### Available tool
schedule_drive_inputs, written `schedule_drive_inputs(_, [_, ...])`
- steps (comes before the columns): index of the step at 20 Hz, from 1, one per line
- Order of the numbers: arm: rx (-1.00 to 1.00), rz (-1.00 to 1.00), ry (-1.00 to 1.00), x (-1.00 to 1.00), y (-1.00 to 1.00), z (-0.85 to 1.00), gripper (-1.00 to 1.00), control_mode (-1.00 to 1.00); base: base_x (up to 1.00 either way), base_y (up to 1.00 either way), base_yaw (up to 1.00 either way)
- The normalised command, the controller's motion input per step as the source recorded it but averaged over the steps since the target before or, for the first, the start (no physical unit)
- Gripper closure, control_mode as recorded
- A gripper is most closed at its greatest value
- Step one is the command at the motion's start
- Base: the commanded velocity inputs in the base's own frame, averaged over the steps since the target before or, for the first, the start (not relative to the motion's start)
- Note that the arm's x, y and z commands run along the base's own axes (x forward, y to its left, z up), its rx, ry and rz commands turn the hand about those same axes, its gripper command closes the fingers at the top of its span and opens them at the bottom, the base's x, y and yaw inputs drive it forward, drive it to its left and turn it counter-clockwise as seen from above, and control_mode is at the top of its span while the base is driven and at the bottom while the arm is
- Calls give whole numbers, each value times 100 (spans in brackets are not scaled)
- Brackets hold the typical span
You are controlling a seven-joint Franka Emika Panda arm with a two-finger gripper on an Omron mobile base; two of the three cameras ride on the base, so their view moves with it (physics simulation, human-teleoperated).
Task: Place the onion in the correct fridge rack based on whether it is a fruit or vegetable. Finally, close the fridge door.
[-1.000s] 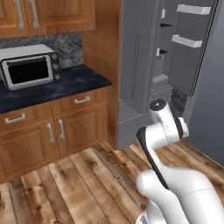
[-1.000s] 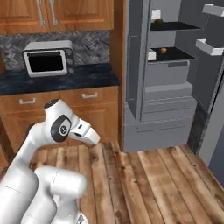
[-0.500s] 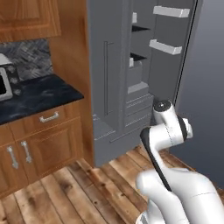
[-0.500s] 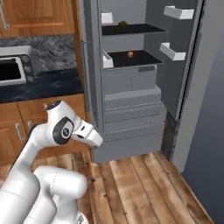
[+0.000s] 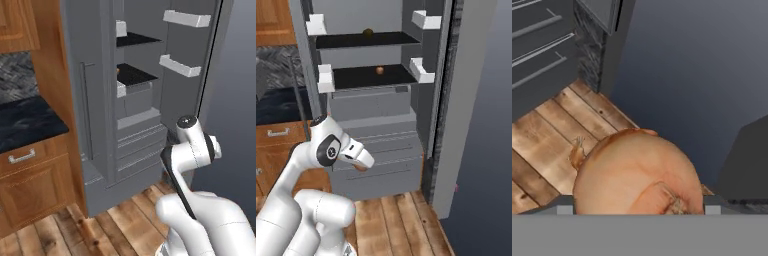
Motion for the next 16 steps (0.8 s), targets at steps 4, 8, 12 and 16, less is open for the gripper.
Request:
schedule_drive_inputs(4, [0, 0, 0, 0, 0, 0, 100, 100, 85, -35, 35])
schedule_drive_inputs(8, [0, 0, 0, 0, 0, 0, 100, 100, 97, -14, 43])
schedule_drive_inputs(12, [0, 0, 0, 0, 0, 0, 100, 100, 87, -36, 41])
schedule_drive_inputs(16, [0, 0, 0, 0, 0, 0, 100, 100, 67, -62, 36])
